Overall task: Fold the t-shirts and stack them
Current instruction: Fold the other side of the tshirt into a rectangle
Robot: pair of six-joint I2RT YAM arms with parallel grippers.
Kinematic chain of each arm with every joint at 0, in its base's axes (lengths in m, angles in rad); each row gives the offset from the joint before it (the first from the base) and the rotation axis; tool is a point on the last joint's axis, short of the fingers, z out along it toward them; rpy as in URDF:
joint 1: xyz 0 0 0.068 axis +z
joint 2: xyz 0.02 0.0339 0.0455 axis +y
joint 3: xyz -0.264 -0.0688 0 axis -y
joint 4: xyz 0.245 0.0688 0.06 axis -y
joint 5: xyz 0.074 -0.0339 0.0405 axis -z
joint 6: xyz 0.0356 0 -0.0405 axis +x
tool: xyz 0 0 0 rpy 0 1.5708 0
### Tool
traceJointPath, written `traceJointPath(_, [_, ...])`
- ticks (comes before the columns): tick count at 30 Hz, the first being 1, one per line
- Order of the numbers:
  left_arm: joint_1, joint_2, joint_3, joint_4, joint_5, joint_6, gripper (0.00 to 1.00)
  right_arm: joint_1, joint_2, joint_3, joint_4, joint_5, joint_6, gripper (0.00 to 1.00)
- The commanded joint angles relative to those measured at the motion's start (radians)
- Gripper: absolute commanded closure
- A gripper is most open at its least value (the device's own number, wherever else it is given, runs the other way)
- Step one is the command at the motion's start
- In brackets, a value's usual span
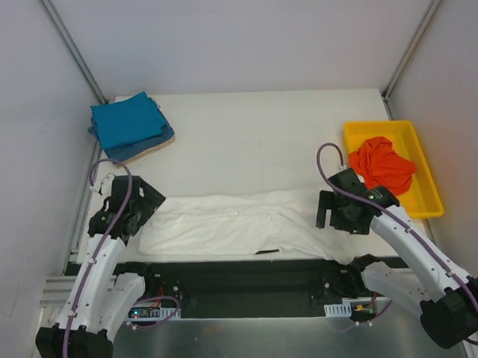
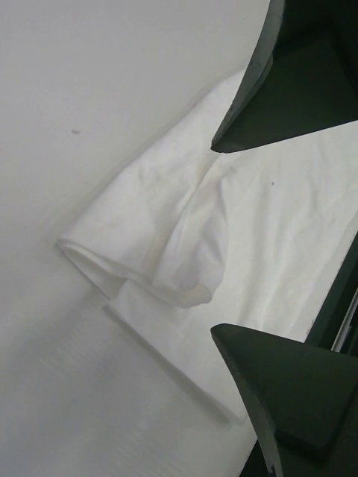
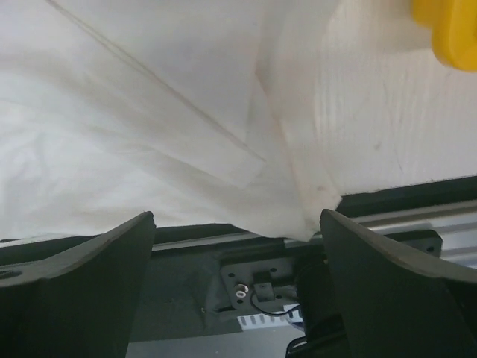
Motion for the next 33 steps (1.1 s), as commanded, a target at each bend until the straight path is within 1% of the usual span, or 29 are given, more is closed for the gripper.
traceJointPath(1, [-0.023, 0.023, 0.077, 0.028, 0.142, 0.029, 0.01, 0.004, 0.049, 0.093, 0.186, -0.157, -0.071, 0.04])
traceJointPath(3, [-0.056, 0.063, 0.074, 0.116, 0.211, 0.049, 0.01, 0.006, 0.103, 0.113, 0.263, -0.238, -0.088, 0.04])
traceJointPath(4, [-0.075, 0.113, 0.071, 0.14, 0.269, 0.06, 0.01, 0.004, 0.174, 0.126, 0.323, -0.297, -0.11, 0.03])
traceJointPath(6, [-0.124, 0.173, 0.074, 0.197, 0.292, 0.072, 0.01, 0.004, 0.251, 0.165, 0.366, -0.332, -0.125, 0.03])
traceJointPath(7, [-0.136, 0.234, 0.083, 0.205, 0.291, 0.083, 0.01, 0.004, 0.322, 0.178, 0.41, -0.363, -0.133, 0.03])
traceJointPath(9, [-0.148, 0.322, 0.094, 0.213, 0.291, 0.096, 0.01, 0.006, 0.388, 0.219, 0.435, -0.362, -0.134, 0.03])
traceJointPath(12, [-0.148, 0.396, 0.099, 0.213, 0.277, 0.118, 0.01, 0.004, 0.515, 0.267, 0.451, -0.351, -0.143, 0.03])
traceJointPath(15, [-0.148, 0.401, 0.053, 0.209, 0.22, 0.112, 0.01, 0.004, 0.569, 0.284, 0.463, -0.38, -0.147, 0.03])
traceJointPath(17, [-0.145, 0.378, 0.031, 0.179, 0.11, 0.1, 0.01, 0.004, 0.584, 0.282, 0.469, -0.398, -0.148, 0.03])
traceJointPath(20, [-0.127, 0.309, -0.019, 0.162, 0.058, 0.106, 0.01, 0.004, 0.588, 0.264, 0.478, -0.42, -0.147, 0.03])
traceJointPath(22, [-0.115, 0.272, -0.055, 0.156, 0.055, 0.109, 0.01, 0.004, 0.574, 0.245, 0.486, -0.415, -0.148, 0.03])
traceJointPath(26, [-0.093, 0.27, -0.084, 0.145, 0.079, 0.092, 0.01, 0.003, 0.537, 0.225, 0.489, -0.394, -0.148, 0.03])
traceJointPath(30, [-0.079, 0.307, -0.05, 0.116, 0.081, 0.087, 0.01, 0.003, 0.505, 0.213, 0.491, -0.388, -0.168, 0.03])
traceJointPath(33, [-0.079, 0.306, -0.023, 0.113, 0.101, 0.081, 0.01, 0.003, 0.517, 0.216, 0.489, -0.377, -0.186, 0.03])
